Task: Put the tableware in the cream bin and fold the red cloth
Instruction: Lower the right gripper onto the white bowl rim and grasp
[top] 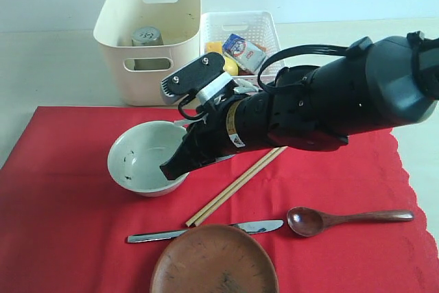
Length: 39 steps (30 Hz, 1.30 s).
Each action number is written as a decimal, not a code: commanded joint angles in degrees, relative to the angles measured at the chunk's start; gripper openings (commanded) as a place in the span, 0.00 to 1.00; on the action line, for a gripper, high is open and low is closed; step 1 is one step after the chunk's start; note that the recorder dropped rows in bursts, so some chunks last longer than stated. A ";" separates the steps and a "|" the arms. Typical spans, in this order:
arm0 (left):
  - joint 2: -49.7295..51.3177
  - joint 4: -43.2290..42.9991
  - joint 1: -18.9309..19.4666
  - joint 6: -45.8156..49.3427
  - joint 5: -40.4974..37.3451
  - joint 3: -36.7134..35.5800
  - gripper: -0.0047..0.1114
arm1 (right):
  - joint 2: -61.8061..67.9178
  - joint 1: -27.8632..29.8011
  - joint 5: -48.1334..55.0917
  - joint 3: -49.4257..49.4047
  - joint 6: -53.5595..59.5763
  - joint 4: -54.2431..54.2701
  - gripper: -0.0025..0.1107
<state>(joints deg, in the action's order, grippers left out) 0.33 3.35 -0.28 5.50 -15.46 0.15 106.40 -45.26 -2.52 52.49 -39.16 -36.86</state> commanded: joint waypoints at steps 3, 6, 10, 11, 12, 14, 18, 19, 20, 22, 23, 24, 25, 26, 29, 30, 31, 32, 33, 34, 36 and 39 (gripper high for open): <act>-0.33 -0.16 -0.31 0.08 0.31 -0.15 0.04 | 0.16 -0.06 -0.84 -0.13 0.11 1.08 0.15; -0.33 -0.16 -0.31 0.08 0.31 -0.15 0.04 | 0.16 -0.06 -0.97 -0.13 0.11 1.08 0.26; -0.33 -0.16 -0.31 0.08 0.31 -0.15 0.04 | 0.16 -0.06 -1.07 -0.03 0.11 1.18 0.43; -0.33 -0.16 -0.31 0.08 0.31 -0.15 0.04 | 0.16 -0.06 -1.10 -0.03 0.11 1.36 0.46; -0.33 -0.16 -0.31 0.08 0.31 -0.15 0.04 | 0.16 -0.06 -1.43 -0.03 0.11 1.50 0.48; -0.33 -0.16 -0.31 0.08 0.31 -0.15 0.04 | 0.16 -0.06 -2.26 -0.03 0.11 2.91 0.51; -0.33 -0.16 -0.31 0.08 0.31 -0.15 0.04 | 0.29 -0.06 -0.96 0.67 0.11 3.96 0.54; -0.33 -0.16 -0.31 0.08 0.31 -0.15 0.04 | 0.40 -0.06 0.02 1.43 0.11 3.96 0.54; -0.33 -0.16 -0.31 0.08 0.31 -0.15 0.04 | 0.50 -0.06 1.37 2.21 0.11 3.96 0.54; -0.33 -0.16 -0.31 0.08 0.31 -0.15 0.04 | 0.50 -0.06 3.38 3.85 -0.08 3.96 0.54; -0.33 -0.16 -0.31 0.08 0.31 -0.15 0.04 | 0.63 -0.06 4.42 5.37 -1.34 3.96 0.54; -0.33 -0.16 -0.31 0.08 0.31 -0.15 0.04 | 0.93 -0.06 5.01 6.36 -1.58 3.96 0.54; -0.33 -0.16 -0.31 0.08 0.31 -0.15 0.04 | 1.98 -0.06 6.64 8.20 -2.03 3.96 0.54; -0.33 -0.16 -0.31 0.08 0.31 -0.15 0.04 | 2.70 0.04 7.69 9.21 -2.61 3.96 0.54; -0.33 -0.16 -0.31 0.08 0.31 -0.15 0.04 | 7.00 0.06 8.80 12.11 -4.00 3.48 0.54; -0.33 -0.16 -0.31 0.08 0.31 -0.15 0.04 | 8.94 0.06 9.32 13.15 -4.00 3.48 0.54; -0.33 -0.16 -0.31 0.08 0.31 -0.15 0.04 | 10.41 0.06 10.38 13.93 -4.00 3.48 0.54; -0.33 -0.16 -0.31 0.08 0.31 -0.15 0.04 | 12.26 0.06 11.30 15.23 -4.00 3.48 0.54; -0.33 -0.16 -0.31 0.08 0.31 -0.15 0.04 | 13.20 0.06 12.21 16.00 -4.15 3.48 0.54; -0.33 -0.16 -0.31 0.08 0.31 -0.15 0.04 | 14.04 0.06 12.85 16.89 -4.15 3.48 0.54; -0.33 -0.16 -0.31 0.08 0.31 -0.15 0.04 | 14.47 0.06 13.20 17.27 -4.15 3.48 0.52; -0.33 -0.16 -0.31 0.08 0.31 -0.15 0.04 | 14.47 0.06 13.20 17.27 -4.15 3.94 0.36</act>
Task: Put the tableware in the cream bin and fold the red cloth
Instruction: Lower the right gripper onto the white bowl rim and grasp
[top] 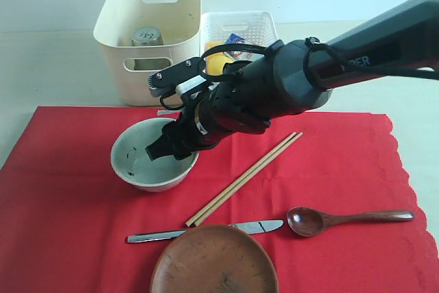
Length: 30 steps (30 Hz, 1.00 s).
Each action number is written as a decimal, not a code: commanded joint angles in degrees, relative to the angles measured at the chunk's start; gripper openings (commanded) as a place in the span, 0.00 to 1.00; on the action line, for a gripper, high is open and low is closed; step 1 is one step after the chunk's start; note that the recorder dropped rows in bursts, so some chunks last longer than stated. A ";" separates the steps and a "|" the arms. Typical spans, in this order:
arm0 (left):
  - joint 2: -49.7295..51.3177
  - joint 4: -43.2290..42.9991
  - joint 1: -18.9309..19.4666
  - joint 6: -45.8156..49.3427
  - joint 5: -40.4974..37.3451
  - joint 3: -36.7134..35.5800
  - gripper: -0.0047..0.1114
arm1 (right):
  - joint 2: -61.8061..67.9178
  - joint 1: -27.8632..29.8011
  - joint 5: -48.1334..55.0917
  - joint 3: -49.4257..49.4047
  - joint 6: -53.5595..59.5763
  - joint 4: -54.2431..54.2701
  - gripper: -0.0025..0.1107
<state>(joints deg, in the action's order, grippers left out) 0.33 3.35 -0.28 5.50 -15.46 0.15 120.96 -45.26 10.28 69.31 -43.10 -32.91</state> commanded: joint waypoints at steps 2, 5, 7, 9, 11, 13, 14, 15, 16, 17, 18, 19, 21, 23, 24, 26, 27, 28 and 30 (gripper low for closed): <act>-0.33 -0.16 -0.31 0.08 0.31 -0.15 0.04 | -0.09 0.06 0.40 0.44 -0.22 0.00 0.26; -0.33 -0.16 -0.31 0.08 0.31 -0.15 0.04 | -0.09 0.06 0.53 0.44 -0.22 0.00 0.15; -0.33 -0.16 -0.31 0.08 0.31 -0.15 0.04 | -0.09 0.06 0.53 0.44 -1.18 0.00 0.08; -0.33 -0.16 -0.31 0.08 0.31 -0.15 0.04 | -0.09 0.06 0.53 0.44 -2.26 0.00 0.03; -0.33 -0.16 -0.31 0.08 0.31 -0.15 0.04 | -0.19 0.06 0.53 0.44 -2.55 0.00 0.02; -0.33 -0.16 -0.31 0.08 0.31 -0.15 0.04 | -0.19 0.06 0.53 0.44 -2.55 0.00 0.02; -0.33 -0.16 -0.31 0.08 0.31 -0.15 0.04 | -0.19 0.06 0.53 0.44 -2.55 0.00 0.02; -0.33 -0.16 -0.31 0.08 0.31 -0.15 0.04 | -0.19 0.06 0.53 0.44 -2.55 0.00 0.02; -0.33 -0.16 -0.31 0.08 0.31 -0.15 0.04 | -0.19 0.06 0.53 0.44 -2.55 0.00 0.02; -0.33 -0.16 -0.31 0.08 0.31 -0.15 0.04 | -0.19 0.06 0.53 0.44 -2.55 0.00 0.02; -0.33 -0.16 -0.31 0.08 0.31 -0.15 0.04 | -0.19 0.06 0.53 0.44 -2.55 0.00 0.02; -0.33 -0.16 -0.31 0.08 0.31 -0.15 0.04 | -0.19 0.06 0.53 0.44 -2.55 0.00 0.02; -0.33 -0.16 -0.31 0.08 0.31 -0.15 0.04 | -0.19 0.06 0.53 0.44 -2.55 0.00 0.02; -0.33 -0.16 -0.31 0.08 0.31 -0.15 0.04 | -0.19 0.06 0.53 0.44 -2.55 0.00 0.02; -0.33 -0.16 -0.31 0.08 0.31 -0.15 0.04 | -0.19 0.06 0.53 0.44 -2.55 0.00 0.02; -0.33 -0.16 -0.31 0.08 0.31 -0.15 0.04 | -0.19 0.06 0.68 0.44 -2.55 0.00 0.02; -0.33 -0.16 -0.31 0.08 0.31 -0.15 0.04 | -0.19 0.06 0.68 0.44 -2.55 0.00 0.02; -0.33 -0.16 -0.31 0.08 0.31 -0.15 0.04 | -0.19 0.06 0.68 0.44 -2.55 0.00 0.02; -0.33 -0.16 -0.31 0.08 0.31 -0.15 0.04 | -0.19 0.06 0.68 0.44 -2.55 0.00 0.02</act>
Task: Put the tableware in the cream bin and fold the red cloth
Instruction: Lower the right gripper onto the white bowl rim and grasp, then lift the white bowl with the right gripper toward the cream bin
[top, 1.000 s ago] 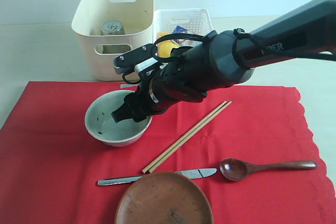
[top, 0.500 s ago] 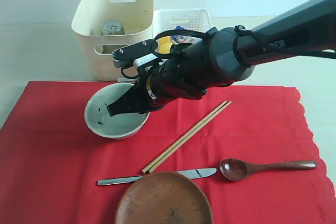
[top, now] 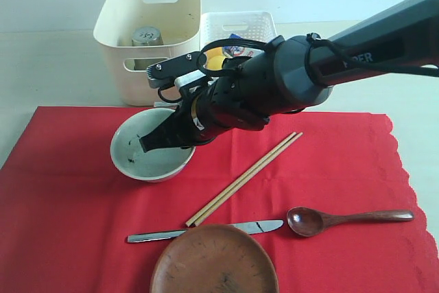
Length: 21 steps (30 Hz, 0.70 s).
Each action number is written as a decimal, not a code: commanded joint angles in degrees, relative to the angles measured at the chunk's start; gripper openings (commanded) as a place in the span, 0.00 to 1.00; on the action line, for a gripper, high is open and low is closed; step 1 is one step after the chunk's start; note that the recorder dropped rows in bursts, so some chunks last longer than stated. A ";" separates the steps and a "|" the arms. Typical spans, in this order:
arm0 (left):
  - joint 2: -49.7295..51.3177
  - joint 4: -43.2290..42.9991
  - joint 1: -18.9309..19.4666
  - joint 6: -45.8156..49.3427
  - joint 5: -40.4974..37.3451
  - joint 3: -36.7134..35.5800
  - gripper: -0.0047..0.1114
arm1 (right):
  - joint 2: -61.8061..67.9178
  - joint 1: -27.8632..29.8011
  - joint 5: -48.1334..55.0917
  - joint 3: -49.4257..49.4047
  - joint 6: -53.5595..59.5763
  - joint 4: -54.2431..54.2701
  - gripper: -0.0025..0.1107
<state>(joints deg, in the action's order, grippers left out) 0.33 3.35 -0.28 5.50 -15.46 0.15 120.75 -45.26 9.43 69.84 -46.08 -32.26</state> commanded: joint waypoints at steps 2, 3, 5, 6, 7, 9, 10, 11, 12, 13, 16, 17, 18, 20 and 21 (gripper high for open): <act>-0.33 -0.16 -0.31 0.08 0.31 -0.15 0.04 | 0.02 0.06 1.52 -0.08 0.43 -0.66 0.02; -0.33 -0.16 -0.31 0.08 0.31 -0.15 0.04 | 0.02 0.06 1.52 -0.08 0.43 -0.66 0.02; -0.33 -0.16 -0.31 0.08 0.31 -0.15 0.04 | 0.02 0.06 1.41 -0.08 0.43 -0.66 0.02; -0.33 -0.16 -0.31 0.08 0.31 -0.15 0.04 | 0.02 0.06 1.41 -0.08 0.43 -0.66 0.02; -0.33 -0.16 -0.31 0.08 0.31 -0.15 0.04 | 0.02 0.06 1.41 -0.08 0.43 -0.66 0.02; -0.33 -0.16 -0.31 0.08 0.31 -0.15 0.04 | 0.02 0.06 1.41 -0.08 0.43 -0.66 0.02; -0.33 -0.16 -0.31 0.08 0.31 -0.15 0.04 | 0.02 0.06 1.41 -0.08 0.43 -0.66 0.02; -0.33 -0.16 -0.31 0.08 0.31 -0.15 0.04 | 0.02 0.06 1.41 -0.08 0.43 -0.53 0.02; -0.33 -0.16 -0.31 0.08 0.31 -0.15 0.04 | 0.02 0.06 1.41 -0.08 0.43 -0.53 0.02; -0.33 -0.16 -0.31 0.08 0.31 -0.15 0.04 | 0.02 0.06 1.29 -0.08 0.43 -0.53 0.02; -0.33 -0.16 -0.31 0.08 0.31 -0.15 0.04 | 0.02 0.06 1.29 -0.08 0.43 -0.53 0.02; -0.33 -0.16 -0.31 0.08 0.31 -0.15 0.04 | 0.02 0.06 1.29 -0.08 0.43 -0.53 0.02; -0.33 -0.16 -0.31 0.08 0.31 -0.15 0.04 | 0.02 0.06 1.29 -0.08 0.43 -0.53 0.02; -0.33 -0.16 -0.31 0.08 0.31 -0.15 0.04 | 0.02 0.06 1.29 -0.08 0.43 0.09 0.02; -0.33 -0.16 -0.31 0.08 0.31 -0.15 0.04 | 0.02 0.06 1.29 -0.08 0.43 0.54 0.02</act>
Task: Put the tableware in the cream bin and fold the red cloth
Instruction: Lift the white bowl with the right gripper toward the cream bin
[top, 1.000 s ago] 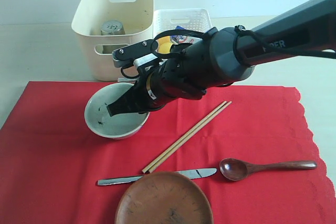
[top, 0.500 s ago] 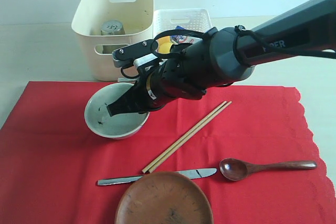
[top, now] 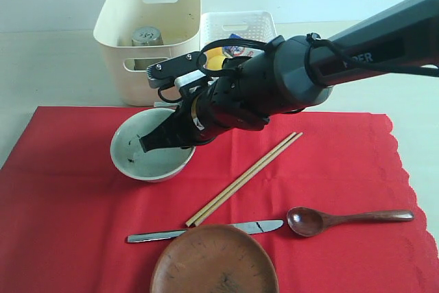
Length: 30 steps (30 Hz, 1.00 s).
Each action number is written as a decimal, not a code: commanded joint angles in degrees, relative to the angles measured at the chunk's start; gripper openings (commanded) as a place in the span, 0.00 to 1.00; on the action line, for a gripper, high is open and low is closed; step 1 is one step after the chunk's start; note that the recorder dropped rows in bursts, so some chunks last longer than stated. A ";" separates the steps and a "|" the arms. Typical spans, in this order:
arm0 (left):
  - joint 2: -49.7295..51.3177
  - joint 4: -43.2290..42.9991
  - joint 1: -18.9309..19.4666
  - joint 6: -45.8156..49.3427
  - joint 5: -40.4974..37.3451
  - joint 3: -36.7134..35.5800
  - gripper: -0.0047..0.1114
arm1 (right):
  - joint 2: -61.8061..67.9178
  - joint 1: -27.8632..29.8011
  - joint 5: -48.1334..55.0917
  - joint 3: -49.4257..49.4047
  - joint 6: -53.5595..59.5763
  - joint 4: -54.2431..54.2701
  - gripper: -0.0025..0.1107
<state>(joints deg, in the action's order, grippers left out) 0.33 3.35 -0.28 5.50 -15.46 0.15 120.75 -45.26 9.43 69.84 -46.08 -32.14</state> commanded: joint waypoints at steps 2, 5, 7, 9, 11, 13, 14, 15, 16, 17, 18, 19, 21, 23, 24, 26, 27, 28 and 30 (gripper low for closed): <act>-0.33 -0.16 -0.31 0.08 0.31 -0.15 0.04 | 0.02 0.06 1.18 -0.08 0.43 0.53 0.02; -0.33 -0.16 -0.31 0.08 0.31 -0.15 0.04 | 0.02 0.06 1.02 -0.08 0.43 0.53 0.02; -0.33 -0.16 -0.31 0.08 0.31 -0.15 0.04 | 0.02 0.06 0.76 -0.08 0.43 0.53 0.02; -0.33 -0.16 -0.31 0.08 0.31 -0.15 0.04 | 0.02 0.06 0.54 -0.08 0.43 0.53 0.02; -0.33 -0.16 -0.31 0.08 0.31 -0.15 0.04 | 0.02 0.06 0.42 -0.08 0.43 0.53 0.02; -0.33 -0.16 -0.31 0.08 0.31 -0.15 0.04 | 0.02 0.06 0.42 -0.08 0.43 0.67 0.02; -0.33 -0.16 -0.31 0.08 0.31 -0.15 0.04 | 0.02 0.06 0.42 -0.08 0.43 0.67 0.02; -0.33 -0.16 -0.31 0.08 0.31 -0.15 0.04 | 0.02 0.06 0.31 -0.08 0.43 0.67 0.02; -0.33 -0.16 -0.31 0.08 0.31 -0.15 0.04 | 0.02 0.06 0.31 -0.08 0.43 0.67 0.02; -0.33 -0.16 -0.31 0.08 0.31 -0.15 0.04 | 0.02 0.06 0.31 -0.08 0.43 0.67 0.02; -0.33 -0.16 -0.31 0.08 0.31 -0.15 0.04 | 0.02 0.06 0.31 -0.08 0.43 0.67 0.02; -0.33 -0.16 -0.31 0.08 0.31 -0.15 0.04 | -0.10 0.06 0.32 -0.08 0.43 0.67 0.02; -0.33 -0.16 -0.31 0.08 0.31 -0.15 0.04 | -0.63 0.06 0.32 -0.08 0.43 1.57 0.02; -0.33 -0.16 -0.31 0.08 0.31 -0.15 0.04 | -1.88 0.06 0.48 -0.08 0.82 2.64 0.02; -0.33 -0.16 -0.31 0.08 0.31 -0.15 0.04 | -2.69 0.06 0.54 -0.08 1.37 3.14 0.02; -0.33 -0.16 -0.31 0.08 0.31 -0.15 0.04 | -4.58 0.06 1.12 -0.08 2.77 3.93 0.02; -0.33 -0.16 -0.31 0.08 0.31 -0.15 0.04 | -5.58 0.06 1.24 -0.08 3.24 3.94 0.02; -0.33 -0.16 -0.31 0.08 0.31 -0.15 0.04 | -6.38 0.06 1.39 -0.08 3.60 4.10 0.02; -0.33 -0.16 -0.31 0.08 0.31 -0.15 0.04 | -8.46 0.06 1.48 -0.20 4.10 4.37 0.02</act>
<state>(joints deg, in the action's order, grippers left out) 0.33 3.35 -0.28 5.50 -15.46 0.15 115.45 -45.26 11.11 69.84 -43.32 -28.27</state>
